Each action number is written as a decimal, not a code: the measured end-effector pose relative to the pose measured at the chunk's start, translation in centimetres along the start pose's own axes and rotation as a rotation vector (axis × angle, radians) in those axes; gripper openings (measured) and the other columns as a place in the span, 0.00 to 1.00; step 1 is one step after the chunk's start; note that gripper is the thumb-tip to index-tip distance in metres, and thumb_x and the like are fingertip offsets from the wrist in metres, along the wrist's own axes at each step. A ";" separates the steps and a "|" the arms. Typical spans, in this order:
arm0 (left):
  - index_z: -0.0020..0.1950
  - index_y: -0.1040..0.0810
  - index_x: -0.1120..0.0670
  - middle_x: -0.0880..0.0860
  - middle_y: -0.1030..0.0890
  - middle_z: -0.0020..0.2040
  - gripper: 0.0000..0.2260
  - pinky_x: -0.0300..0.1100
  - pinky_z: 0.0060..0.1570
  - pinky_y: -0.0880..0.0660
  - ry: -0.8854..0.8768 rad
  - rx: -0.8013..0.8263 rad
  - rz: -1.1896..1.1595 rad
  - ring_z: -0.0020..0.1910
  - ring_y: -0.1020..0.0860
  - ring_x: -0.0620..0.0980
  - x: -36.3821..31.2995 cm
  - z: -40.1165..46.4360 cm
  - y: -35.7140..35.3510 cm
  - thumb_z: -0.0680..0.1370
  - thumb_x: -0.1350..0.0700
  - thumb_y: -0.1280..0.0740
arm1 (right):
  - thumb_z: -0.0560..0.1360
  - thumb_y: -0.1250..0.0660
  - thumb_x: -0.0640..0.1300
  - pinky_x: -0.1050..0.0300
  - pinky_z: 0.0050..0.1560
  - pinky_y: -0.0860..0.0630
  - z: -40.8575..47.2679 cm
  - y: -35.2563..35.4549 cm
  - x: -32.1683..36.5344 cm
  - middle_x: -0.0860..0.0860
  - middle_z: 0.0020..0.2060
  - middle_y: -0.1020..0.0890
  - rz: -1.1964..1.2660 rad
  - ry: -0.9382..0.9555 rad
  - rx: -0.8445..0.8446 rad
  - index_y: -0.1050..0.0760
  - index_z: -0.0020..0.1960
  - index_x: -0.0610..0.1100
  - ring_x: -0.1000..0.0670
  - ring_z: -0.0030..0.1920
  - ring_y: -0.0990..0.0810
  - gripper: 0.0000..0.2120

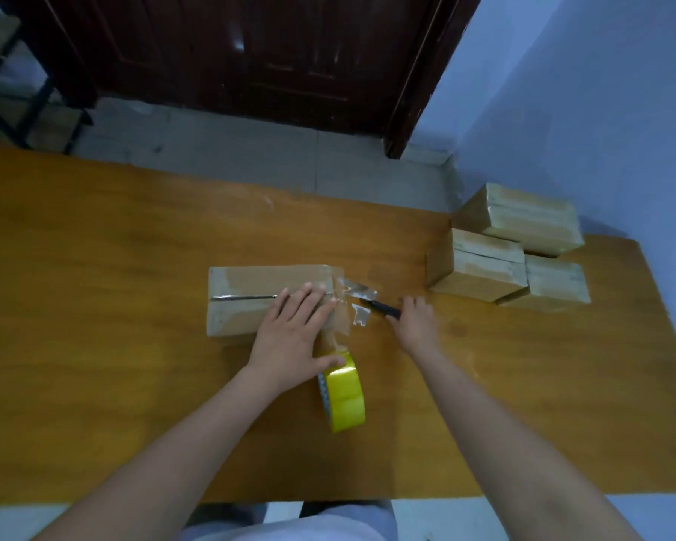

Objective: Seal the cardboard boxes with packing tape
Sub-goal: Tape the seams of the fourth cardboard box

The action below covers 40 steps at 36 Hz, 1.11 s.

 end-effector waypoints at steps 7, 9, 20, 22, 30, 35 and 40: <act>0.71 0.29 0.53 0.53 0.30 0.71 0.41 0.53 0.70 0.46 0.004 -0.031 0.019 0.72 0.38 0.54 0.0 0.2 0.0 0.68 0.27 0.47 | 0.80 0.41 0.47 0.47 0.53 0.32 1.1 -1.6 -1.4 0.42 0.60 0.31 -0.092 0.128 -0.019 0.32 0.60 0.41 0.39 0.59 0.33 0.12; 0.71 0.30 0.54 0.54 0.30 0.71 0.41 0.53 0.71 0.46 0.004 -0.033 0.024 0.72 0.38 0.54 0.0 0.2 0.0 0.68 0.27 0.47 | 0.81 0.42 0.46 0.50 0.42 0.32 0.3 -0.7 -1.8 0.41 0.51 0.24 0.033 0.176 -0.029 0.31 0.56 0.40 0.39 0.51 0.26 0.10; 0.72 0.32 0.53 0.54 0.32 0.73 0.42 0.53 0.72 0.49 0.029 0.020 0.038 0.73 0.38 0.55 0.0 0.2 -0.1 0.68 0.26 0.48 | 0.75 0.40 0.54 0.64 0.24 0.32 -8.4 4.0 -1.8 0.55 0.36 0.19 0.036 0.763 -0.324 0.18 0.51 0.49 0.52 0.31 0.21 0.15; 0.72 0.32 0.53 0.54 0.32 0.72 0.42 0.53 0.72 0.49 0.029 0.018 0.037 0.73 0.38 0.55 0.0 0.2 0.0 0.68 0.26 0.48 | 0.75 0.39 0.53 0.63 0.24 0.32 -8.8 4.2 -1.2 0.55 0.35 0.20 -0.003 0.801 -0.342 0.18 0.52 0.49 0.52 0.31 0.22 0.14; 0.71 0.30 0.54 0.54 0.30 0.71 0.42 0.53 0.71 0.47 0.023 0.000 0.014 0.72 0.35 0.56 -0.1 0.1 0.3 0.68 0.27 0.48 | 0.68 0.23 0.45 0.62 0.23 0.34 -8.8 4.2 0.6 0.52 0.32 0.22 -0.101 0.884 -0.385 0.17 0.51 0.48 0.50 0.31 0.22 0.13; 0.71 0.31 0.53 0.54 0.30 0.71 0.42 0.52 0.71 0.48 0.015 0.009 0.026 0.72 0.36 0.55 0.0 0.1 0.3 0.68 0.26 0.48 | 0.65 0.22 0.44 0.64 0.23 0.38 -8.3 3.3 0.0 0.52 0.31 0.23 -0.189 0.823 -0.440 0.17 0.47 0.48 0.49 0.30 0.22 0.11; 0.71 0.31 0.54 0.54 0.30 0.71 0.41 0.52 0.71 0.48 0.008 -0.014 0.013 0.72 0.37 0.55 0.0 0.2 0.2 0.68 0.26 0.47 | 0.74 0.30 0.46 0.60 0.27 0.34 -6.3 0.5 -2.6 0.50 0.38 0.21 -0.222 0.394 -0.266 0.19 0.52 0.47 0.47 0.40 0.21 0.08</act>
Point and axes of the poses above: each hand's wrist, its own z-axis towards the middle knuckle, its own y-axis out of the back of the hand, x = y × z, the point moved 2 cm from there along z, towards the middle knuckle
